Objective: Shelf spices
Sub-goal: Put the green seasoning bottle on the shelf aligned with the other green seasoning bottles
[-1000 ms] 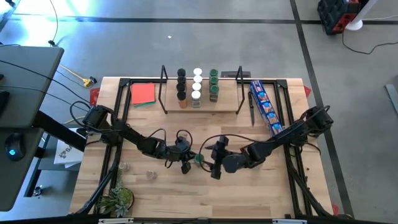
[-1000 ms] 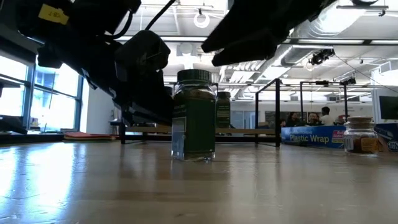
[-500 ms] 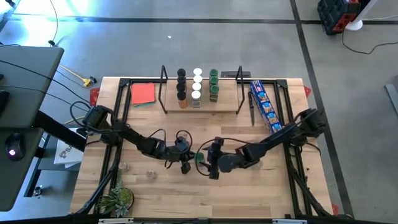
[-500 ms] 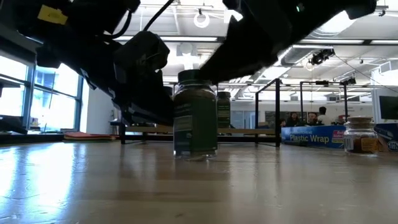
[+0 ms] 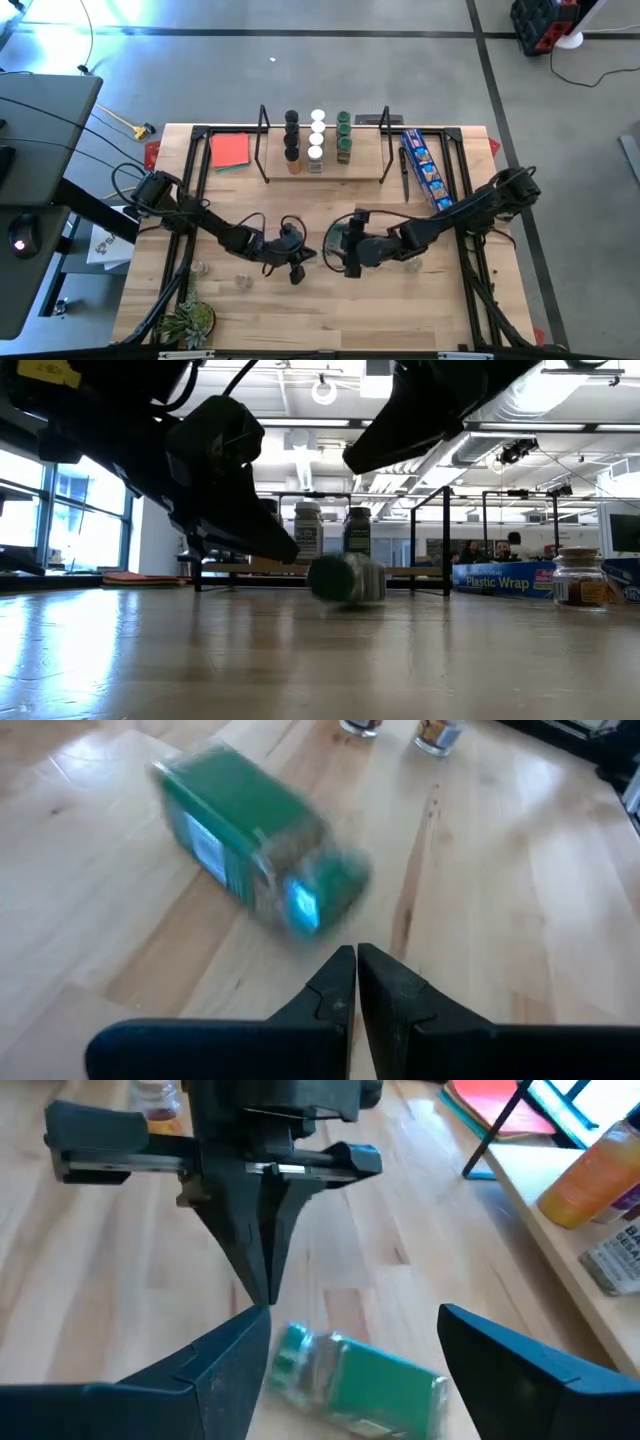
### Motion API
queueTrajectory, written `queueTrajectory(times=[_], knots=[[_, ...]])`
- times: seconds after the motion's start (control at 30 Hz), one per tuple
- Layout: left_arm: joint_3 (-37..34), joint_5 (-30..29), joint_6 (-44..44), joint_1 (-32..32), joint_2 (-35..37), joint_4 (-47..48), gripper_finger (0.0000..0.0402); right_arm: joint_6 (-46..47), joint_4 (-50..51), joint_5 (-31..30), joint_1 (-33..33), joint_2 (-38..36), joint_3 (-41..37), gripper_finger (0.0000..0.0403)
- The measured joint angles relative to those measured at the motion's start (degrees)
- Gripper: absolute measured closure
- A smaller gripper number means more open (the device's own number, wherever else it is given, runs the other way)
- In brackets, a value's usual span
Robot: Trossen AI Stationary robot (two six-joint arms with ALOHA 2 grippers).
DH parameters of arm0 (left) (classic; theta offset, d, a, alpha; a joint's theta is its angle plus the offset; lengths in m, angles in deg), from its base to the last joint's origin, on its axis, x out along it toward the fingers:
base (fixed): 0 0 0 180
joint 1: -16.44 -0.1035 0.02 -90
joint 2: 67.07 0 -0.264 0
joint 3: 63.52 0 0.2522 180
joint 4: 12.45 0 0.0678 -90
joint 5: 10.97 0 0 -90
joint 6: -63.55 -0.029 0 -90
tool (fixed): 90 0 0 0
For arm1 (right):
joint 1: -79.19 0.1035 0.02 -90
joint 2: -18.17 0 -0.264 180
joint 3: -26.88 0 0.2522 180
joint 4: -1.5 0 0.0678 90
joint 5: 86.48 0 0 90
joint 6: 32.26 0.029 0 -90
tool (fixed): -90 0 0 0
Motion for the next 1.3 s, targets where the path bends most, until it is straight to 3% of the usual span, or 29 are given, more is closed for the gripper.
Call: queueTrajectory(times=[0.2,0.37,0.53,0.63,0.77,0.97,1.2,1.3], knots=[[0.0,0.0,0.0,0.1,0.0,0.1,0.0387,-6.5,2.8,6.2,0.2,0.3,0.0,0.0121],[0.0,1.1,0.0,-0.2,0.0,0.2,0.0387,-23.7,13.9,16.9,-3.3,0.6,3.3,0.0121],[0.0,3.1,1.4,-1.8,0.0,0.4,0.0387,-43.1,30.0,23.9,-9.2,5.5,13.1,0.0121],[0.0,9.0,2.6,-1.7,1.7,5.2,0.0387,-51.4,38.3,28.0,-11.9,11.1,20.4,0.0121],[0.0,13.9,7.0,0.9,5.9,20.0,0.0387,-61.1,46.5,27.0,-13.5,19.4,29.1,0.0121],[0.0,7.3,13.3,5.9,11.2,34.1,0.0387,-65.8,48.6,26.6,-12.9,27.8,36.9,0.0121],[0.0,2.2,13.5,7.7,12.2,33.7,0.0387,-62.3,48.8,24.6,-10.9,31.8,37.7,0.0122],[0.0,1.2,13.5,7.8,12.2,33.6,0.0387,-57.7,48.4,25.0,-10.2,32.0,37.7,0.0141]])
